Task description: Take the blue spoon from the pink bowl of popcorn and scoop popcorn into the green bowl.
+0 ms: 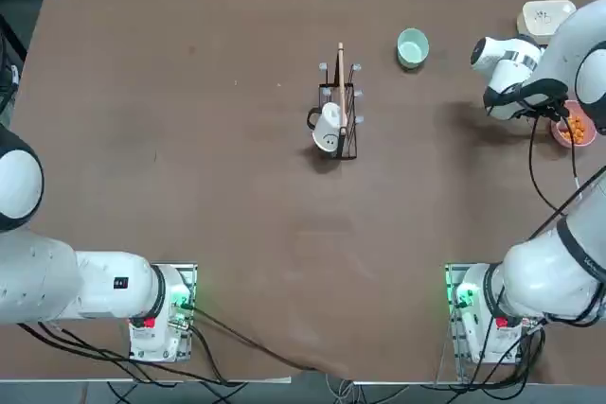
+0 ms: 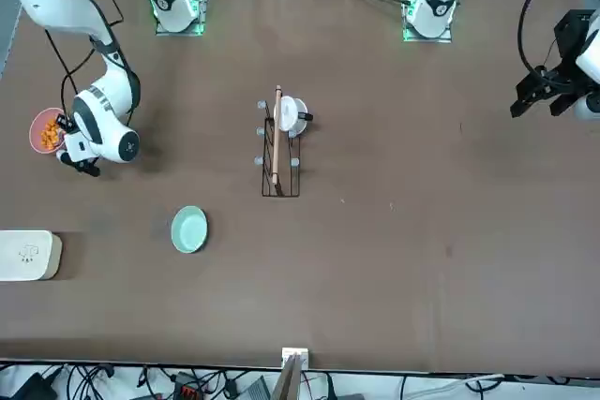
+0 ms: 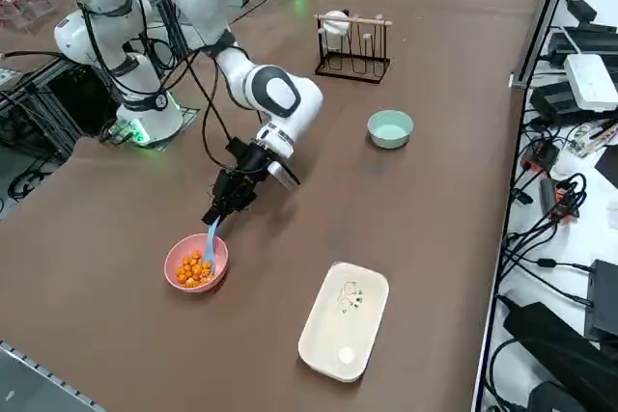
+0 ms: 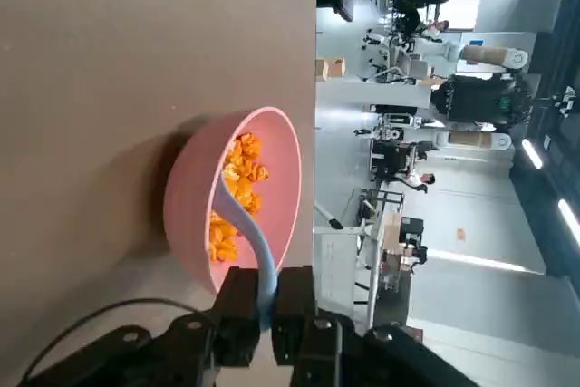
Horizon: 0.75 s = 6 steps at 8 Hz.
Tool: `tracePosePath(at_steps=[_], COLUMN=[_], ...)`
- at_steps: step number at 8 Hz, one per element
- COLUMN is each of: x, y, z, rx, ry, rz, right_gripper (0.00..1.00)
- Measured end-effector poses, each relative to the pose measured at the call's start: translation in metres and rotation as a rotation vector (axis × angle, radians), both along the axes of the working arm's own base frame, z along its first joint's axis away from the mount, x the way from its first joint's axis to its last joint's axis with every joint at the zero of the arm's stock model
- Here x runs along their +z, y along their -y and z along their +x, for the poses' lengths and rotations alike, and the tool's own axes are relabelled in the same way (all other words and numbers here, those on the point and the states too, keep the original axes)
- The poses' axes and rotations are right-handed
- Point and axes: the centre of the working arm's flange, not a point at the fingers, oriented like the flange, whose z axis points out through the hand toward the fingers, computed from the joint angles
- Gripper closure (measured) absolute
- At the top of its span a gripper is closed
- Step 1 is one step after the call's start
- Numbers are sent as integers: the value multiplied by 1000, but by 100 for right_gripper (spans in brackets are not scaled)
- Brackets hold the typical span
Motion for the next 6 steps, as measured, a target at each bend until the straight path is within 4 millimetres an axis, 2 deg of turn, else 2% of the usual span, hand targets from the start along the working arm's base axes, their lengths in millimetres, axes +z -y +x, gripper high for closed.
tracePosePath(at_steps=[6], x=[2], y=[-2], z=[4], rx=[-12], ry=[-30], rz=[-73], right_gripper=[89])
